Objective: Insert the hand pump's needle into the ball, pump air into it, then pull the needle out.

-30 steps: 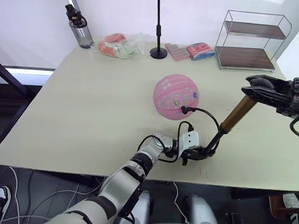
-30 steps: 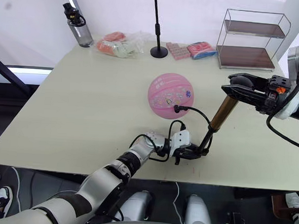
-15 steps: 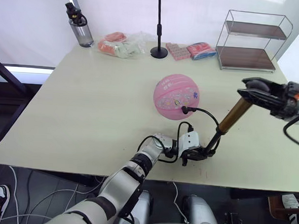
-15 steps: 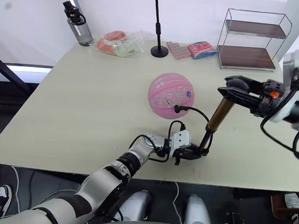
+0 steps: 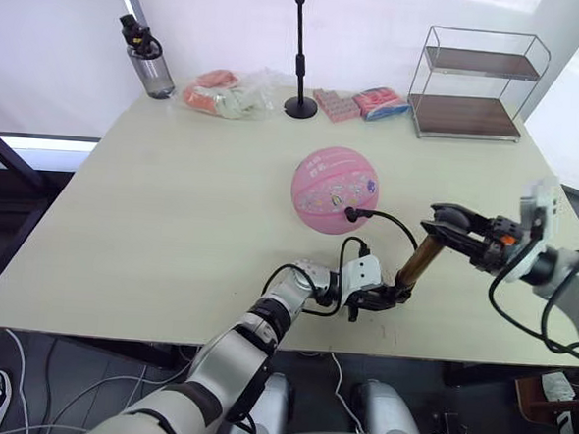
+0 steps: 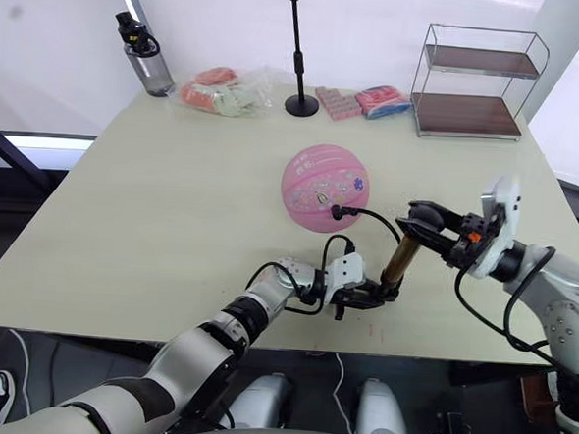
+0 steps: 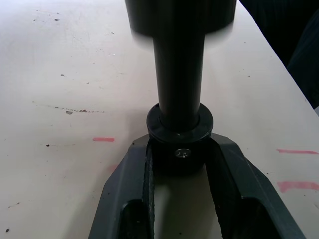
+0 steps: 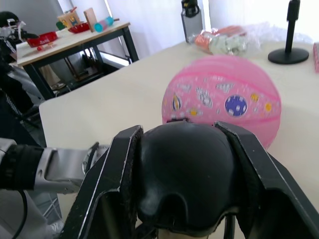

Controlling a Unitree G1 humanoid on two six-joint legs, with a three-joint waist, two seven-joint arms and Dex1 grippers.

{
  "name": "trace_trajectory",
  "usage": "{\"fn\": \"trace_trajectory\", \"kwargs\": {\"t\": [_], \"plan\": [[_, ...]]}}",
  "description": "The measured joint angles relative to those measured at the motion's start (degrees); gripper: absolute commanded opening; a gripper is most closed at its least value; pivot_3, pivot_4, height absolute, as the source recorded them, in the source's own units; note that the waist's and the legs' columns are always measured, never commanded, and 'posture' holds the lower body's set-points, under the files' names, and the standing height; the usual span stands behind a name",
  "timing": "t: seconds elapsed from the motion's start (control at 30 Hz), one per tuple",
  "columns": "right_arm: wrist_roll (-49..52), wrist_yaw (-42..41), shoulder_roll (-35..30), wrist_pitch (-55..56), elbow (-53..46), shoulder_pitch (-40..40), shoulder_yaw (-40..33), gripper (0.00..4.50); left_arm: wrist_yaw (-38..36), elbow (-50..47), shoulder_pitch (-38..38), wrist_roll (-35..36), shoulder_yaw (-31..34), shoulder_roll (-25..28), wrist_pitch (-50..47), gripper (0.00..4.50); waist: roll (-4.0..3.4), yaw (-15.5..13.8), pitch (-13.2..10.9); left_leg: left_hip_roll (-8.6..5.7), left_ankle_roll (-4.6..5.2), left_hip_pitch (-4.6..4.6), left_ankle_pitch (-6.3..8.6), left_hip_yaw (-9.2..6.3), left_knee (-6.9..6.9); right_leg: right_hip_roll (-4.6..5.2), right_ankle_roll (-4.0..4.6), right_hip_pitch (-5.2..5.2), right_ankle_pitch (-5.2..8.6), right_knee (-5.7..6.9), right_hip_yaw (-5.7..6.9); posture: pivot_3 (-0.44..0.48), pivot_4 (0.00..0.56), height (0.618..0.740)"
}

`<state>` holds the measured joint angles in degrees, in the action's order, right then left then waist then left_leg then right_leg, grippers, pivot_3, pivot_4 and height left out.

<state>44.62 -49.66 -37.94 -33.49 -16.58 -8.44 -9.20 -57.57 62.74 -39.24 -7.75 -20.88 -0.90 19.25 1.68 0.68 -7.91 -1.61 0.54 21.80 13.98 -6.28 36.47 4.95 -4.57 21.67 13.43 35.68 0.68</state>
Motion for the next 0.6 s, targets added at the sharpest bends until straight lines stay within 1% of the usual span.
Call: {"fn": "trace_trajectory", "kwargs": {"t": [0.17,0.27,0.37,0.47,0.57,0.6], "plan": [[-4.2,-0.5,2.6,4.0,2.4,2.5,2.7,1.92,0.1,0.1,0.1,0.0,0.0,0.0,0.0,1.03,0.0,0.1,0.2,0.0,0.0,-0.01,0.0,0.0,-0.01,0.0,0.0,0.0,0.0,0.0,-0.01,0.0,0.15,0.731],[-5.0,-0.7,3.0,5.1,2.4,3.2,2.8,1.92,0.3,0.3,0.1,-0.2,0.0,0.1,-0.1,1.03,0.19,0.1,0.4,0.03,0.0,-0.04,0.0,-0.03,-0.02,-0.03,0.0,0.0,0.0,0.0,0.0,0.0,0.15,0.731],[-5.5,-0.4,3.7,5.8,2.3,3.7,2.9,1.92,0.5,0.4,0.2,-0.5,0.0,0.1,-0.1,1.03,0.34,0.1,0.5,0.12,-0.24,-0.08,0.14,-0.04,-0.02,-0.05,0.07,-0.01,0.04,0.0,0.02,0.0,0.15,0.731],[-5.9,-0.3,3.1,5.5,0.8,3.9,3.1,1.92,0.5,0.4,0.1,-0.5,0.0,0.1,-0.1,1.03,0.29,0.1,0.5,0.13,-0.25,-0.07,0.15,-0.04,-0.02,-0.05,0.2,-0.01,0.11,0.0,0.02,0.0,0.15,0.731],[-5.6,-0.3,1.3,4.0,-0.4,2.9,2.7,1.92,0.4,0.4,0.1,-0.5,0.0,0.0,-0.1,1.03,0.27,0.0,0.5,0.11,-0.25,-0.05,0.15,-0.03,-0.02,-0.04,0.19,-0.01,0.11,0.0,0.02,0.0,0.15,0.731],[-4.8,-0.4,-0.3,2.4,-1.1,2.5,2.4,1.92,0.4,0.4,0.0,-0.5,0.0,-0.1,-0.1,1.03,0.18,0.0,0.4,0.08,-0.25,-0.03,0.15,-0.03,-0.02,-0.01,0.16,-0.01,0.09,0.0,0.02,0.0,0.15,0.731]]}}
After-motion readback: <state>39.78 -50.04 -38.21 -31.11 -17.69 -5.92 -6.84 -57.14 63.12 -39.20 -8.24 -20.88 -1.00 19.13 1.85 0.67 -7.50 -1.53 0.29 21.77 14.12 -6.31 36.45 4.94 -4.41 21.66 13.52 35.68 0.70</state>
